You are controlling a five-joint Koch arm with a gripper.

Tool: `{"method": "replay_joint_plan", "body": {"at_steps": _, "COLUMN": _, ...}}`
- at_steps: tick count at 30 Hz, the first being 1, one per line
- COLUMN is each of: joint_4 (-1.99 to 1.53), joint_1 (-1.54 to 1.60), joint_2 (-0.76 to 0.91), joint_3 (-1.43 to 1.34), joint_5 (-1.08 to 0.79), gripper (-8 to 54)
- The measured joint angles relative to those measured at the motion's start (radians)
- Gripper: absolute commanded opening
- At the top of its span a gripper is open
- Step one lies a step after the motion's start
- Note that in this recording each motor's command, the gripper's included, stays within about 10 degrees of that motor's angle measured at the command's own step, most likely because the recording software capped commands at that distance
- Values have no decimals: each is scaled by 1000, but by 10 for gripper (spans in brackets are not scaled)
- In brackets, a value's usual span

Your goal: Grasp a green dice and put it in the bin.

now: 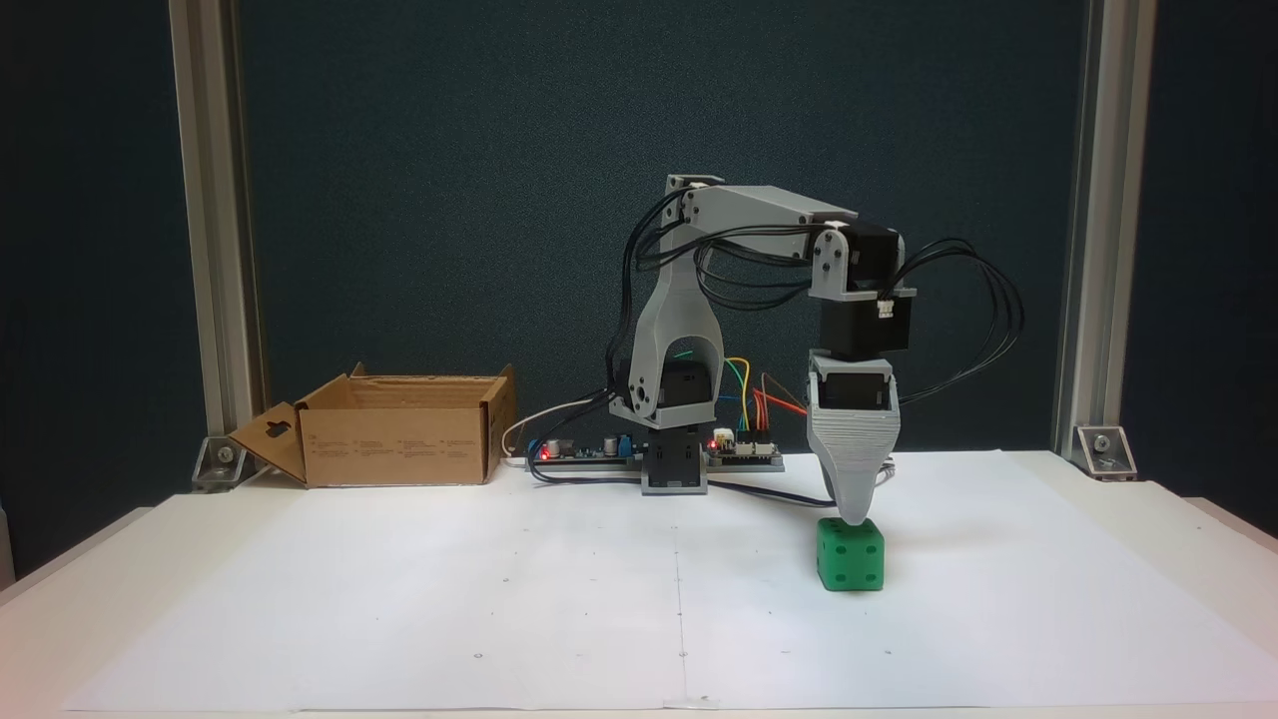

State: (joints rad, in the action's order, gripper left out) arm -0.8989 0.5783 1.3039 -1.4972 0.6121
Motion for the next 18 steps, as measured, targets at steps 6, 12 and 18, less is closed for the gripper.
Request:
{"method": "replay_joint_plan", "body": {"at_steps": 6, "joint_4": 0, "joint_1": 0, "joint_2": -3, "joint_3": 0, "joint_5": 0, "gripper": 431}}
{"method": "replay_joint_plan", "body": {"at_steps": 12, "joint_4": 3, "joint_1": 5, "joint_2": -40, "joint_3": 0, "joint_5": 0, "gripper": 432}}
{"method": "replay_joint_plan", "body": {"at_steps": 18, "joint_4": 12, "joint_1": 5, "joint_2": -63, "joint_3": 0, "joint_5": 0, "gripper": 432}}
